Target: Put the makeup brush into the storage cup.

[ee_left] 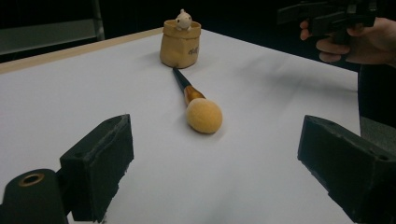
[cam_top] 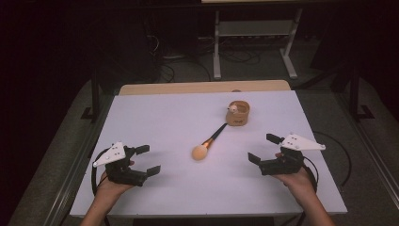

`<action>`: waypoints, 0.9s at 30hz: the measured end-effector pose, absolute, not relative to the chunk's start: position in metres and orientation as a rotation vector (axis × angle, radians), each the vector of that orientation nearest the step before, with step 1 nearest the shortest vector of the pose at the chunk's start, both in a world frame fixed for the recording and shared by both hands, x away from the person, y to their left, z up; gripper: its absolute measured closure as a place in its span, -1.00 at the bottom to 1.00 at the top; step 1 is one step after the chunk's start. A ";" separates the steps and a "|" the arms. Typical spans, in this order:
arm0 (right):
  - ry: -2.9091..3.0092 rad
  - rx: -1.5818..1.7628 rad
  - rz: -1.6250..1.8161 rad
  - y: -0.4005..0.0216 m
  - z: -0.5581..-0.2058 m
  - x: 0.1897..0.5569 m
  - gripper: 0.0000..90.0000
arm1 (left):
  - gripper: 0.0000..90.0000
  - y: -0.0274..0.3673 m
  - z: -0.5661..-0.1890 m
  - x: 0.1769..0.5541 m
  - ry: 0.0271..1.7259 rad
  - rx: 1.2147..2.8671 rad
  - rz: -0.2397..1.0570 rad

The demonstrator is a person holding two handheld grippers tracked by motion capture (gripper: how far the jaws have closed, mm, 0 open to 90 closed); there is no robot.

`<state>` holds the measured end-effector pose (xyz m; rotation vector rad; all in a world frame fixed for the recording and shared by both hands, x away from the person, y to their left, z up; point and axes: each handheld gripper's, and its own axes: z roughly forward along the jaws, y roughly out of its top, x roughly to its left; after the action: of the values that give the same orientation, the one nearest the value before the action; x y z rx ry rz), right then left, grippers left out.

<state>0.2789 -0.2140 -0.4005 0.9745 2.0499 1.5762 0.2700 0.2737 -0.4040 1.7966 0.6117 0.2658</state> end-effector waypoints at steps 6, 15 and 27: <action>2.058 0.968 1.581 -0.210 -0.399 0.285 -1.00 | -0.78 0.273 -0.403 0.268 0.603 1.799 0.269; 2.066 0.957 1.585 -0.207 -0.396 0.291 -1.00 | -0.78 0.272 -0.404 0.267 0.602 1.800 0.268; 2.081 0.944 1.582 -0.201 -0.395 0.299 -1.00 | -0.78 0.273 -0.404 0.268 0.601 1.793 0.261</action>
<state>0.2992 -0.2011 -0.3946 0.9438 2.0810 1.5818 0.2675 0.2731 -0.4038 1.7929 0.6008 0.2608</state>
